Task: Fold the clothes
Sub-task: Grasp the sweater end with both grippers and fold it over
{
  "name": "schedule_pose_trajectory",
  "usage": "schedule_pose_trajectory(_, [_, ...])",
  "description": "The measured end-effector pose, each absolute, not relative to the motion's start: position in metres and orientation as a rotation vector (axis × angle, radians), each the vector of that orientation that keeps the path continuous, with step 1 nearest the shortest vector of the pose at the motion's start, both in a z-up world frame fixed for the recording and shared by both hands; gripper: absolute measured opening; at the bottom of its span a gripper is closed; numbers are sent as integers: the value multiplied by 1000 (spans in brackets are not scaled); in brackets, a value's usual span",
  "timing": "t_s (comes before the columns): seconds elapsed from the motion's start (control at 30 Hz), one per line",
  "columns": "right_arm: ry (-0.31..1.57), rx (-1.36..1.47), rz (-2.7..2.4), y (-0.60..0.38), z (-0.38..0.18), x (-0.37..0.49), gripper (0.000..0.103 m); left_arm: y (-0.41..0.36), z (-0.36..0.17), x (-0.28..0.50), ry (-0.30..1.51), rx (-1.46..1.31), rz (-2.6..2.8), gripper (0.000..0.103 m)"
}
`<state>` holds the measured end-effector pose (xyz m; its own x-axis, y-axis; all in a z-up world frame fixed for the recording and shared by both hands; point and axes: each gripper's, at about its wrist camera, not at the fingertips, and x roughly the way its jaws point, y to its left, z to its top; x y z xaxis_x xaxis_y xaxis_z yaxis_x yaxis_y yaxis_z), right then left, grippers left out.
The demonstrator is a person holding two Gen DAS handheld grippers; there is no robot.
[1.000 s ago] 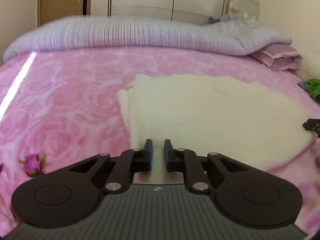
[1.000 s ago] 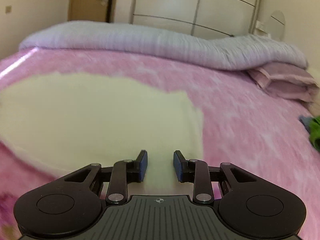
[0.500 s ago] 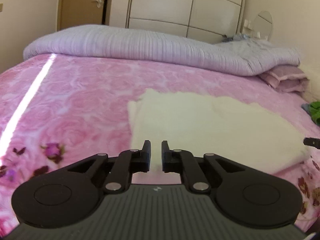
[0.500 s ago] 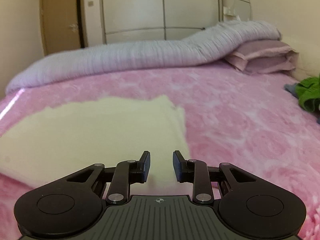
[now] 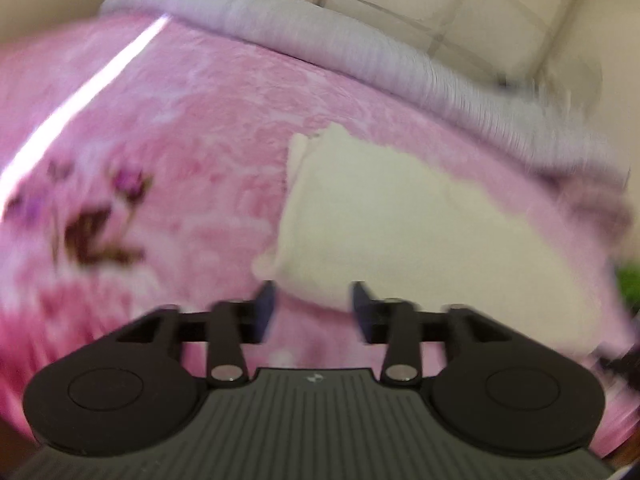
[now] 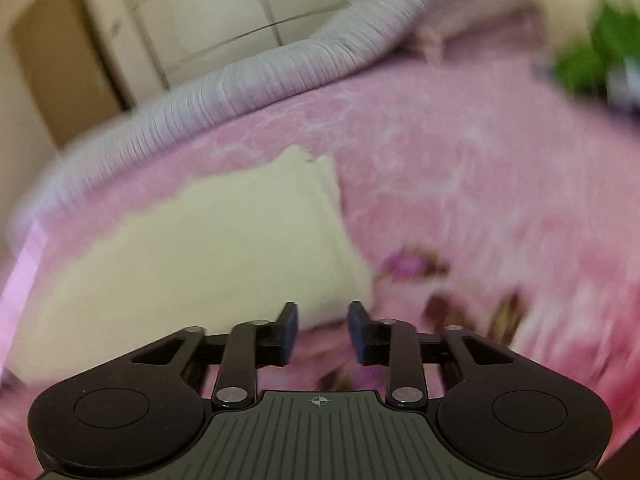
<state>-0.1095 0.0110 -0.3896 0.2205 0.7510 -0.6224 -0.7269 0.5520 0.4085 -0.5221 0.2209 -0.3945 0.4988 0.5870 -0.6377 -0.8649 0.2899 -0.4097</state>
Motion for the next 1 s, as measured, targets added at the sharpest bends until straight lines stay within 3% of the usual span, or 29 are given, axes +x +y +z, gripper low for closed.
schedule_pose_trajectory(0.07, [1005, 236, 1039, -1, -399, -99, 63, 222, -402, -536, 300, -969, 965, 46])
schedule_pose_trajectory(0.2, [1168, 473, 993, 2, -418, -78, 64, 241, -429, -545, 166, -1219, 949, 46])
schedule_pose_trajectory(0.33, [1186, 544, 956, 18, -425, -69, 64, 261, -450, -544, 48, -1348, 964, 45])
schedule_pose_trajectory(0.4, [1177, 533, 940, 28, -425, -66, 58, 270, -452, -538, 47, -1341, 969, 45])
schedule_pose_trajectory(0.47, [1167, 521, 907, 36, -428, -63, 33, 276, -451, -531, 60, -1314, 979, 38])
schedule_pose_trajectory(0.53, [1179, 536, 889, 40, -434, -58, 18, 280, -450, -528, 85, -1265, 982, 17])
schedule_pose_trajectory(0.57, [1186, 551, 892, 40, -437, -56, 13, 281, -450, -528, 88, -1258, 971, 13])
schedule_pose_trajectory(0.67, [1179, 560, 898, 33, -434, -55, 7, 277, -442, -531, 92, -1194, 949, 8])
schedule_pose_trajectory(1.0, [1140, 452, 930, -37, -399, -72, 6, 203, -426, -563, 168, -1161, 871, 7])
